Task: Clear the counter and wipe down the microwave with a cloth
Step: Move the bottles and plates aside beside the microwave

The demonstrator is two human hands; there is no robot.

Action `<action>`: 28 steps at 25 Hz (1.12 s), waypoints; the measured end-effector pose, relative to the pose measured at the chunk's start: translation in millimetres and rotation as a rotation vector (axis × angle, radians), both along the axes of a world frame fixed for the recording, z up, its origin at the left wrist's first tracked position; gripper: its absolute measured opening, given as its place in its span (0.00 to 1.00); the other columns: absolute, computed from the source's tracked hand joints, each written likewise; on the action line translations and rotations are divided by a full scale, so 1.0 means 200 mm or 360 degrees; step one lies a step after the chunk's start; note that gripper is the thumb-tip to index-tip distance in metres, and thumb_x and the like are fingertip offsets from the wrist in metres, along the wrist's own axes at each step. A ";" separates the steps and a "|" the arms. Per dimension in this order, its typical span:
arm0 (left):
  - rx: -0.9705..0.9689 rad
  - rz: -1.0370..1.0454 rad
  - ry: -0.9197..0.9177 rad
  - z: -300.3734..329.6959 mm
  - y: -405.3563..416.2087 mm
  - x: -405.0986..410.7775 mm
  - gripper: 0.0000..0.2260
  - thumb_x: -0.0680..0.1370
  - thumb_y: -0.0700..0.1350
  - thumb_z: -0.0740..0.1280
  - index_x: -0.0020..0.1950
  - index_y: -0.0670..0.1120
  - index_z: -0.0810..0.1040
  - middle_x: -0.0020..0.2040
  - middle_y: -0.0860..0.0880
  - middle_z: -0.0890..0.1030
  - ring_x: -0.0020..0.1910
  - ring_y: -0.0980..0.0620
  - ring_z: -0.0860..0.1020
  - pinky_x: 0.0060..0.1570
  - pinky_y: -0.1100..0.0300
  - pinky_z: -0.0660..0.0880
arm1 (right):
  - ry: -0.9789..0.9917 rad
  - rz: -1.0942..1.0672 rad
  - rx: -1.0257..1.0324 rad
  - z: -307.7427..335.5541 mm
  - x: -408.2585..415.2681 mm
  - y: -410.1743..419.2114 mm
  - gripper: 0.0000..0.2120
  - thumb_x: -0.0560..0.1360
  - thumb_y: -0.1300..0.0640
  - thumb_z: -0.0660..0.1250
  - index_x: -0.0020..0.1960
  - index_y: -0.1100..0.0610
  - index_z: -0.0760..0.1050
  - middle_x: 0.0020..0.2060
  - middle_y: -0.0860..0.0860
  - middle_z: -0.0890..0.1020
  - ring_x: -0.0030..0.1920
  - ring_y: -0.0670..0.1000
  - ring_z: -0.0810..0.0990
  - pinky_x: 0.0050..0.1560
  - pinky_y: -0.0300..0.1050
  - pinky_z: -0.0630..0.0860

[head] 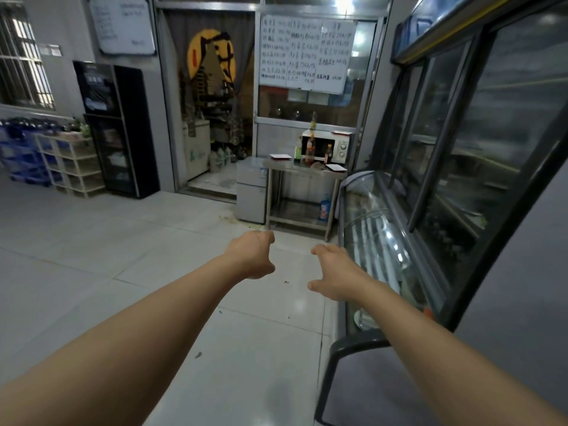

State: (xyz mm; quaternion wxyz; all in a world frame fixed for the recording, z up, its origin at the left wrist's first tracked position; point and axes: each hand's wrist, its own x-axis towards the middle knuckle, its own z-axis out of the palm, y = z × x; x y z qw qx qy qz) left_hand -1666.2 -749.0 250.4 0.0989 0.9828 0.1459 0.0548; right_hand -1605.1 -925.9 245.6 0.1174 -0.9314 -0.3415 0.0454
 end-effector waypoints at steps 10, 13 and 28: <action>0.0081 -0.0088 -0.0007 0.13 0.83 0.23 0.26 0.73 0.47 0.70 0.68 0.46 0.65 0.65 0.45 0.73 0.62 0.44 0.72 0.58 0.51 0.73 | -0.0056 -0.0134 0.0068 0.11 0.18 0.83 0.36 0.73 0.51 0.69 0.74 0.54 0.55 0.72 0.54 0.61 0.72 0.56 0.58 0.69 0.52 0.64; 0.0056 -0.0111 0.0004 0.13 0.96 0.33 0.27 0.73 0.47 0.70 0.69 0.47 0.65 0.65 0.45 0.73 0.63 0.44 0.72 0.59 0.51 0.73 | -0.0029 -0.0170 0.0047 0.11 0.28 0.94 0.36 0.73 0.51 0.69 0.75 0.54 0.55 0.71 0.54 0.61 0.72 0.56 0.58 0.68 0.52 0.64; 0.0251 -0.0142 0.0061 0.16 1.36 1.51 0.26 0.73 0.48 0.69 0.68 0.48 0.65 0.61 0.45 0.77 0.59 0.43 0.75 0.54 0.50 0.74 | -0.0019 -0.0119 0.0060 0.12 1.51 1.41 0.35 0.72 0.50 0.70 0.73 0.54 0.57 0.71 0.55 0.62 0.71 0.57 0.59 0.68 0.54 0.65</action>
